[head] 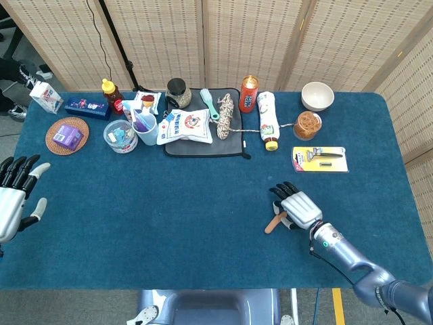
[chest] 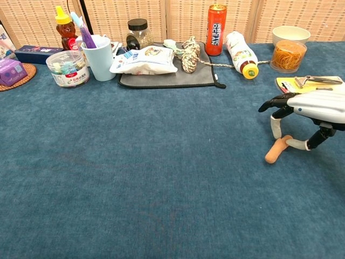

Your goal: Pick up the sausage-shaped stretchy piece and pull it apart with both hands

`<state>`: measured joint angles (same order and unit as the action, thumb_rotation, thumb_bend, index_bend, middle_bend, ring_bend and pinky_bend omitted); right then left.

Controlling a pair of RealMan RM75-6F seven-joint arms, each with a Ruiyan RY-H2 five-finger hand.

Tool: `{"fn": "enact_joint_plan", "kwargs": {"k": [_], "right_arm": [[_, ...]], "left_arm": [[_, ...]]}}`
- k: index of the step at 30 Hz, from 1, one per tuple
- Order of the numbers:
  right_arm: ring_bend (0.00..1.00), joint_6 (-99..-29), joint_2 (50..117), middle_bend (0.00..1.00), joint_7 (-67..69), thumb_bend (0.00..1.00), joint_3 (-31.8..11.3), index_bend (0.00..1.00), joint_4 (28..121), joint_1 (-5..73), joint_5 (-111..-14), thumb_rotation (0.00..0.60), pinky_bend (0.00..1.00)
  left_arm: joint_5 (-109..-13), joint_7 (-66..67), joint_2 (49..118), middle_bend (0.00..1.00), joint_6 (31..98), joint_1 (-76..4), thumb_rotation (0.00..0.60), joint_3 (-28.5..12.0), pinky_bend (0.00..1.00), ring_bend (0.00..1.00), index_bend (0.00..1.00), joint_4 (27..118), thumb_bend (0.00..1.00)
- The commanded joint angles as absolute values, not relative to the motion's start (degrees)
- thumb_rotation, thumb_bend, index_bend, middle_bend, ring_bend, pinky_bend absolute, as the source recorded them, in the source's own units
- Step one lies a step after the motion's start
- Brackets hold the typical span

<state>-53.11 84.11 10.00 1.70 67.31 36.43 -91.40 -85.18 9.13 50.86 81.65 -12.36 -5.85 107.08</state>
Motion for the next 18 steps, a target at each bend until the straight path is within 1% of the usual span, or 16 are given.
{"fn": "enact_joint_plan", "kwargs": {"k": [1,18], "right_arm": [[0.0,-53.1,84.2,0.1,9.8,0.4,1.8,0.46,67.2,36.4,-91.3,0.6,0.0],[0.0,-54.1,82.8,0.1,6.6,0.4,2.4,0.45,69.3,35.3,-90.5,0.6,0.0]], "left_arm": [[-85.1,9.0,50.8,0.08,81.7,-12.3,0.6,-5.9,0.0,0.05,0.14,107.0,0.42],[-85.5,8.8,50.9,0.08,82.0,-12.3,0.6,-5.9,0.0,0.05,0.14,106.9,0.42]]}}
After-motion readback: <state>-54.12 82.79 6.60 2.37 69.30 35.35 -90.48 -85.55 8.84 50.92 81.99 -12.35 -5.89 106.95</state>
